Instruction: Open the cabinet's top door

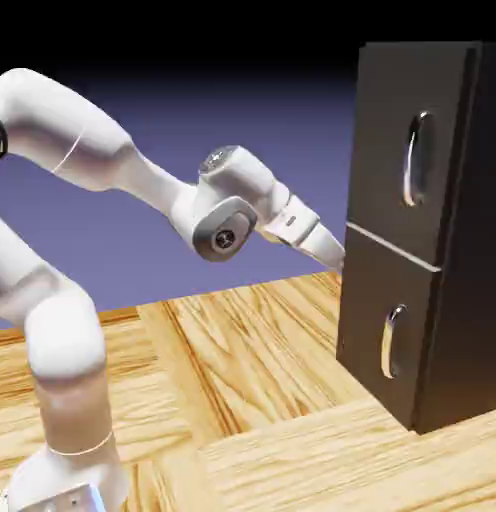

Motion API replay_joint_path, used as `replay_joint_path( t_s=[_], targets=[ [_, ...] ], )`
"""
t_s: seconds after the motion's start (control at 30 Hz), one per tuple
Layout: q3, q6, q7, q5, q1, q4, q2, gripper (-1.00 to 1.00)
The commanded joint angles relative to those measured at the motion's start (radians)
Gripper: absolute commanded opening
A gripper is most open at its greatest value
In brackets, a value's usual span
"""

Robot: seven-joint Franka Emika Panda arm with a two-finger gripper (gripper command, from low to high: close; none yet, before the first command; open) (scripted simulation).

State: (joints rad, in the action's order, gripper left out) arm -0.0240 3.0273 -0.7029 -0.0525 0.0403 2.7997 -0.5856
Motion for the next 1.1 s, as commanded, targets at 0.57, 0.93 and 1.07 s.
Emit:
replay_joint_path(
  t_s=[0.57,0.93,1.07],
  targets=[
    [-0.358,-0.144,0.568,-0.783,0.423,-0.154,-0.233,0.00],
    [-0.577,-0.232,0.916,-1.261,0.681,-0.249,-0.375,0.00],
    [-0.656,-0.264,1.042,-1.435,0.775,-0.283,-0.427,0.00]
  ],
)
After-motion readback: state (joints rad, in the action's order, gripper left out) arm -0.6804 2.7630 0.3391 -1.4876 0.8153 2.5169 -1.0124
